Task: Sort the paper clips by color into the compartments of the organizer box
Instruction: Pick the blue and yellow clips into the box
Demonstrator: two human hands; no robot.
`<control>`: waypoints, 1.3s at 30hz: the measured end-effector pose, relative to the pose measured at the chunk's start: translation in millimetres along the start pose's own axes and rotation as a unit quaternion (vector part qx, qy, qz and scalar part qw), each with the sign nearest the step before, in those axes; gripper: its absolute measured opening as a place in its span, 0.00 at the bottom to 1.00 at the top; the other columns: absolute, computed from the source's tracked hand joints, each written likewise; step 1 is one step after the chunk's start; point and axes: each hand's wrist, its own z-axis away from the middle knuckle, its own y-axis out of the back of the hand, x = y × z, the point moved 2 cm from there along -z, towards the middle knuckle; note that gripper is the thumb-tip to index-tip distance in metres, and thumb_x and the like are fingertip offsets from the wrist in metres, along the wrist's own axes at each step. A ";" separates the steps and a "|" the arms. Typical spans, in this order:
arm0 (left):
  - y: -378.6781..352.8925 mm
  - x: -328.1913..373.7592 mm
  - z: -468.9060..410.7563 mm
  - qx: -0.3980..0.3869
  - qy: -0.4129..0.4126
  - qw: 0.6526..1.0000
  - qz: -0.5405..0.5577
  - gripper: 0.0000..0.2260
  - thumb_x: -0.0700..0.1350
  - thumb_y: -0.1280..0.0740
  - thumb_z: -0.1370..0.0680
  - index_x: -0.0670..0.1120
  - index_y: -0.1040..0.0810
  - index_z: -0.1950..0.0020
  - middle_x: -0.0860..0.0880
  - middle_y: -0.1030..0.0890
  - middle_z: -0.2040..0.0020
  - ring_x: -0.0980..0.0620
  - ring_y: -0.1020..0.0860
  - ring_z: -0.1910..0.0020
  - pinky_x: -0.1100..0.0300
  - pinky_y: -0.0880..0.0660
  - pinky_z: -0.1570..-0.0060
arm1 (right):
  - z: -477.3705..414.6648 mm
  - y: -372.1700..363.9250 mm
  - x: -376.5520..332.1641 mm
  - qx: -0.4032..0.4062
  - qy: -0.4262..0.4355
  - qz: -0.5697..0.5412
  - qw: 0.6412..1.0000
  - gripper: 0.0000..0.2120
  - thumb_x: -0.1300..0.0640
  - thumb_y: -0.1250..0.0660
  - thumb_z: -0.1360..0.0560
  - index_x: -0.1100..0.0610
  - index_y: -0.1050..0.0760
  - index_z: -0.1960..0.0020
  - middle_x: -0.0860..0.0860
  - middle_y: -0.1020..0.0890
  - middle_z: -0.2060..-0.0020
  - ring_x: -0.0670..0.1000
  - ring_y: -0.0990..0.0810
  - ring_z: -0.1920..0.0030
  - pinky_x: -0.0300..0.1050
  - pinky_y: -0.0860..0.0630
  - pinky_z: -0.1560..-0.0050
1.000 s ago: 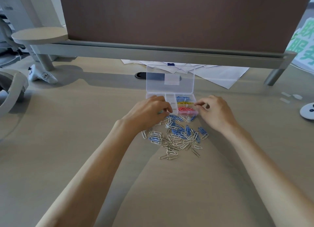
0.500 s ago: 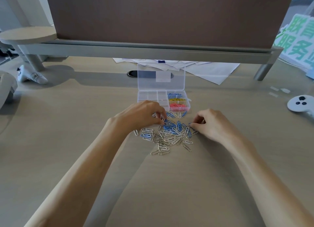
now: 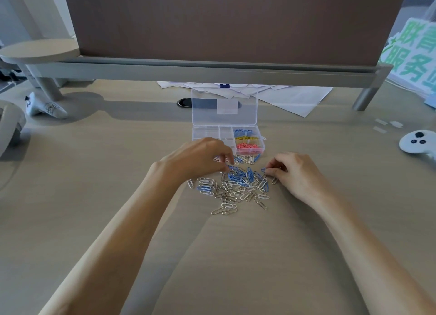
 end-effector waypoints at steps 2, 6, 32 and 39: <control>-3.5 4.3 -2.0 -0.022 -0.013 0.999 0.024 0.09 0.53 0.30 0.25 0.57 0.19 0.46 0.61 0.23 0.54 0.61 0.28 0.52 0.60 0.28 0.49 | -0.3 0.6 0.8 -0.008 0.003 0.007 1.000 0.01 0.56 0.27 0.28 0.53 0.18 0.58 0.40 0.24 0.67 0.45 0.25 0.62 0.41 0.31 0.60; -6.4 10.3 -3.4 -0.052 -0.023 0.997 0.049 0.09 0.50 0.28 0.26 0.58 0.17 0.46 0.59 0.22 0.55 0.59 0.27 0.51 0.57 0.28 0.47 | -2.8 -0.1 3.0 -0.024 0.004 0.036 0.999 0.02 0.56 0.28 0.27 0.54 0.19 0.55 0.42 0.26 0.64 0.45 0.28 0.61 0.39 0.35 0.60; -10.9 17.3 -1.5 0.002 -0.041 0.998 -0.038 0.03 0.48 0.33 0.24 0.53 0.20 0.52 0.58 0.22 0.54 0.58 0.25 0.51 0.58 0.25 0.53 | -1.2 -5.4 -4.7 0.034 0.010 -0.155 0.987 0.01 0.60 0.29 0.26 0.54 0.19 0.56 0.37 0.24 0.75 0.43 0.31 0.76 0.30 0.37 0.72; -4.7 13.3 -2.3 0.053 -0.032 0.998 -0.004 0.04 0.47 0.32 0.24 0.50 0.20 0.51 0.60 0.24 0.57 0.64 0.28 0.57 0.74 0.33 0.63 | -6.6 -4.0 -3.9 0.091 -0.001 -0.217 0.972 0.03 0.57 0.28 0.26 0.50 0.18 0.56 0.44 0.19 0.64 0.42 0.27 0.71 0.37 0.28 0.68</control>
